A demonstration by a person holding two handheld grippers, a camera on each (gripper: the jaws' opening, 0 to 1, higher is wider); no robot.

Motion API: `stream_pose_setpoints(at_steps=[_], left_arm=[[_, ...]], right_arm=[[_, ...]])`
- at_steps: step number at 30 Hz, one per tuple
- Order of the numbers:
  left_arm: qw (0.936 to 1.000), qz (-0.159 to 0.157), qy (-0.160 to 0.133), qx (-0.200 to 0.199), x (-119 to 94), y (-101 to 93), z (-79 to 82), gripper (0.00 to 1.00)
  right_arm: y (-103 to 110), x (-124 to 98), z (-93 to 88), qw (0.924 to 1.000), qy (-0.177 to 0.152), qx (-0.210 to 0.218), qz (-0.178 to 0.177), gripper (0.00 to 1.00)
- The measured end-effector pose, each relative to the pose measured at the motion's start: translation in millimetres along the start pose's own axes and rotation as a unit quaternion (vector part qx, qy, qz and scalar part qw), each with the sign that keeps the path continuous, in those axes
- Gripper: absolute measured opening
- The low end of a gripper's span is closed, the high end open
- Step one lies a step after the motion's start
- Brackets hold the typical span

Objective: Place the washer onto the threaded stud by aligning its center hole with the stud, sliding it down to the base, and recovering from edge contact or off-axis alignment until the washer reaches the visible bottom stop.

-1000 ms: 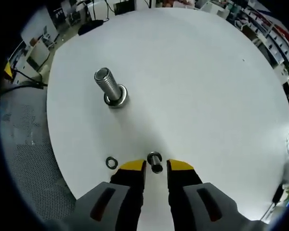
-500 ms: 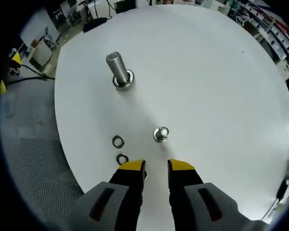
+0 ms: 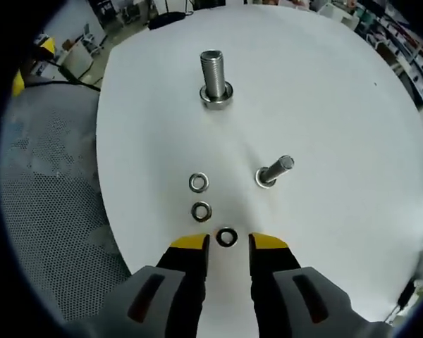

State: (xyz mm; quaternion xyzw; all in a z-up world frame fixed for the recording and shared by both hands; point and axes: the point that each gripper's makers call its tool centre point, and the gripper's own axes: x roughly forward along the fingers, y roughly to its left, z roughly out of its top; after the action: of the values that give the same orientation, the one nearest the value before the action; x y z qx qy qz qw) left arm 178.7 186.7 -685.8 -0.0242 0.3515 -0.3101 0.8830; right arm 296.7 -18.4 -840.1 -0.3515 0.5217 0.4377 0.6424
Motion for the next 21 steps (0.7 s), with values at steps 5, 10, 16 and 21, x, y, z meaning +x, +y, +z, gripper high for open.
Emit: stream_pose_setpoints(at_steps=[5, 10, 16, 21], left_arm=[[1.0, 0.001, 0.0, 0.0, -0.1, 0.4, 0.0, 0.28], [1.0, 0.0, 0.001, 0.001, 0.0, 0.3, -0.2, 0.28], [1.0, 0.003, 0.002, 0.001, -0.2, 1.5, -0.5, 0.27], [1.0, 0.004, 0.0, -0.001, -0.5, 2.1, 0.0, 0.27]], right_arm=[[0.2, 1.8, -2.4, 1.0, 0.001, -0.004, -0.004, 0.24], [0.2, 2.0, -1.7, 0.9997, -0.007, -0.025, -0.003, 0.24], [1.4, 2.2, 2.0, 0.9992, -0.017, -0.037, -0.002, 0.2], [2.0, 2.8, 4.6, 0.9981, -0.016, -0.059, 0.003, 0.16]])
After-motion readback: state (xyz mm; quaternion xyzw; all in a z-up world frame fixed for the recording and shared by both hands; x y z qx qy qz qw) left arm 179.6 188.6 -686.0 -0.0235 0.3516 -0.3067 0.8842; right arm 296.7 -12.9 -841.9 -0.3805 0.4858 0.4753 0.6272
